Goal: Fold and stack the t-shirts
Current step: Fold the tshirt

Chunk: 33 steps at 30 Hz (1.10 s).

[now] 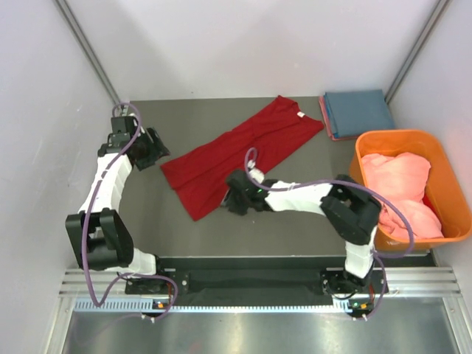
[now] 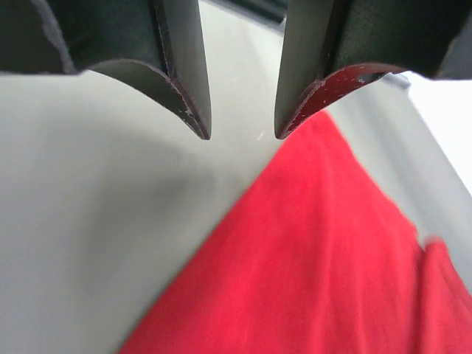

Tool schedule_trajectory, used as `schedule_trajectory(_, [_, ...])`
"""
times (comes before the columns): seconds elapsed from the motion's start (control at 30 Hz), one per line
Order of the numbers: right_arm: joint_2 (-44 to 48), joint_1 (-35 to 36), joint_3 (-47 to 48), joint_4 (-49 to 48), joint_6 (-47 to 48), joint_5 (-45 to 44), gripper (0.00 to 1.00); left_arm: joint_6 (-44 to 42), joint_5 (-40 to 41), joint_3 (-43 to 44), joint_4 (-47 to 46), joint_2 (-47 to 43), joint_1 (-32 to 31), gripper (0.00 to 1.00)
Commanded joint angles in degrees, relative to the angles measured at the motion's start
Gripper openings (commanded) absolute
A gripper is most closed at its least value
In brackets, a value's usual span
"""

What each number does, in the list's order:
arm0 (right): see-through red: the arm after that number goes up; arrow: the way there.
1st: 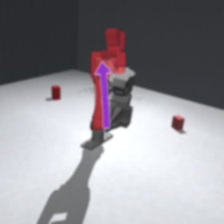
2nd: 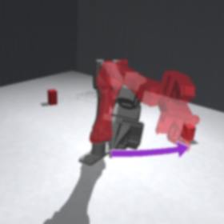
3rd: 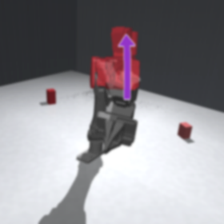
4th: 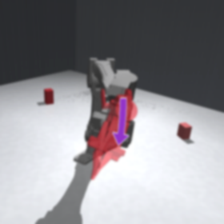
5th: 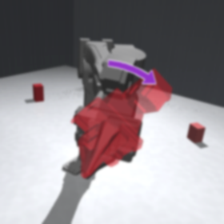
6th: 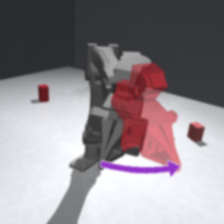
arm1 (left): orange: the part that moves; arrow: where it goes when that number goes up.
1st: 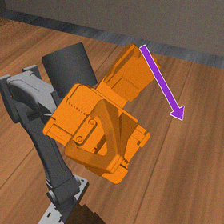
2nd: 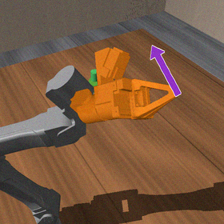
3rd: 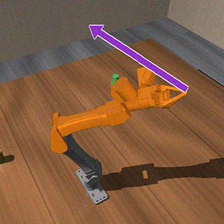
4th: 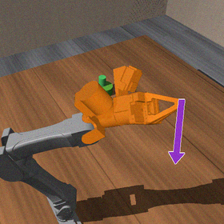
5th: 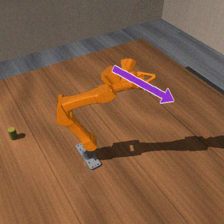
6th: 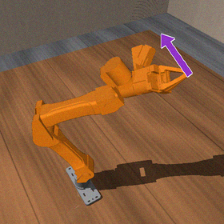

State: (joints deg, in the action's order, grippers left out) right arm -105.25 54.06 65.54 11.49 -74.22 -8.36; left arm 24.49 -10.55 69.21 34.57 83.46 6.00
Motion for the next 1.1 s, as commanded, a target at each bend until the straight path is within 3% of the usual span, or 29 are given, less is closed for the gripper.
schedule_trajectory(0.0, [-3.55,4.9,5.47,-3.92,-11.1,0.27,0.4,1.61,-0.87,-0.74,-3.19,0.2,2.43,0.7])
schedule_trajectory(0.3, [-10.05,9.83,7.06,-10.08,-21.57,0.88,0.41,1.88,-3.6,-0.48,-2.93,2.32,4.9,0.7])
schedule_trajectory(0.73, [-16.03,12.12,11.45,-10.08,-25.19,1.15,0.38,2.49,-6.85,-0.57,-3.63,3.02,6.74,0.7])
schedule_trajectory(0.77, [-16.21,12.29,11.37,-10.34,-25.19,1.15,0.35,2.58,-7.12,-0.48,-3.63,3.2,6.92,0.7])
schedule_trajectory(0.83, [-15.95,12.38,10.49,-11.05,-24.58,0.89,0.18,2.58,-7.56,-0.57,-3.63,3.11,6.92,0.7])
schedule_trajectory(0.93, [-13.85,12.47,7.69,-11.13,-23.87,-0.6,0.0,2.14,-8.08,-0.66,-3.45,3.2,6.92,0.7])
schedule_trajectory(1.07, [-9.98,11.86,2.5,-12.71,-21.51,-2.19,0.0,1.88,-11.07,-2.06,-5.12,2.5,6.83,0.71])
